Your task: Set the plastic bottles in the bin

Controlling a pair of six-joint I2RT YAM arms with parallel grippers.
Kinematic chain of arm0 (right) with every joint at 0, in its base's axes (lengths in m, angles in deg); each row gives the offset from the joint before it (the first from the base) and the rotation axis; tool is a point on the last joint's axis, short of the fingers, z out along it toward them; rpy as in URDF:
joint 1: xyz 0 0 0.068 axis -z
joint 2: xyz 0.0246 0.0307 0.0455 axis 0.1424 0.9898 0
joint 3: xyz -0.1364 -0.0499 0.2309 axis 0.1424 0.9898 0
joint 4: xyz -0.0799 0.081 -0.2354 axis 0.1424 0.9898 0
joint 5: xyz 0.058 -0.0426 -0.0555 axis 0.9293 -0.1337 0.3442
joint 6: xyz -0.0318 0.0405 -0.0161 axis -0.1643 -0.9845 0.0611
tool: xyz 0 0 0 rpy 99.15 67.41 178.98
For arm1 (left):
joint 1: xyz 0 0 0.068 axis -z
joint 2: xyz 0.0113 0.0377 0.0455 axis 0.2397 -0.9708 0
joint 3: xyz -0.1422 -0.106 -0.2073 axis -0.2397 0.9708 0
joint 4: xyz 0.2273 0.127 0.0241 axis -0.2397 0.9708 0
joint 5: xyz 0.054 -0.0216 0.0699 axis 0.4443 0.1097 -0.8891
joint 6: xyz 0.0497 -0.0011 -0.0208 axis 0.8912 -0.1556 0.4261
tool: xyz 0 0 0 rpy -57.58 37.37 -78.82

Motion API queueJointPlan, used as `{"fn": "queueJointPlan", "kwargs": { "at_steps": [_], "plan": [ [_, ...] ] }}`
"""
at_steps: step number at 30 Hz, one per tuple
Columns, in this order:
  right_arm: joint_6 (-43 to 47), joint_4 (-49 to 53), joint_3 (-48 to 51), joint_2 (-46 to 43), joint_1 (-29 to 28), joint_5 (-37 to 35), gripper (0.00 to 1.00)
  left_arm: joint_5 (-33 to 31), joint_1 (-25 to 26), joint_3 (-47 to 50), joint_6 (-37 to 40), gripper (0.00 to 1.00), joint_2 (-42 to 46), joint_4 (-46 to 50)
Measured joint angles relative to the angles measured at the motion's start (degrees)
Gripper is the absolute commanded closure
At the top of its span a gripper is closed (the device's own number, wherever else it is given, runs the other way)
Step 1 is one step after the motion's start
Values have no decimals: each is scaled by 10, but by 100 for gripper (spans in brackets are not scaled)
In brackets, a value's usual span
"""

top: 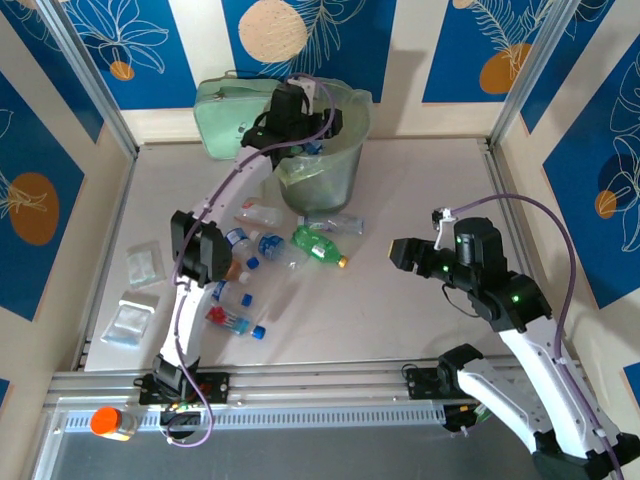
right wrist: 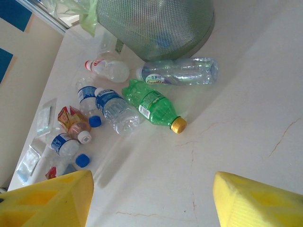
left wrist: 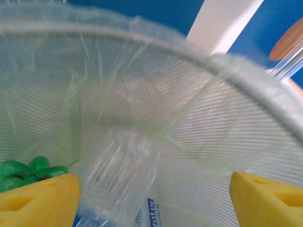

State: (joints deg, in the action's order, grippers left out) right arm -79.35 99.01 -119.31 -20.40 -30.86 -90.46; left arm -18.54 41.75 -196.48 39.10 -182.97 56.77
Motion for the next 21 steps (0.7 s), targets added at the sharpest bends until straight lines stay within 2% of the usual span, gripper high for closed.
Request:
{"fn": "queueJointPlan", "kwargs": {
  "at_steps": [5, 9, 14, 21],
  "plan": [
    [-1, 15, -23, -11, 0, 2, 33, 7, 0, 6, 2, 18, 75, 8],
    [-4, 25, -31, -30, 0, 12, 33, 16, 0, 65, 1, 19, 177, 4],
    [-12, 35, -30, -47, -10, 32, 35, 13, 0, 215, -17, 22, 331, -10],
    [-33, 17, 2, -51, -59, 53, 37, -24, 0, 487, -90, 25, 554, -2]
  ]
}}
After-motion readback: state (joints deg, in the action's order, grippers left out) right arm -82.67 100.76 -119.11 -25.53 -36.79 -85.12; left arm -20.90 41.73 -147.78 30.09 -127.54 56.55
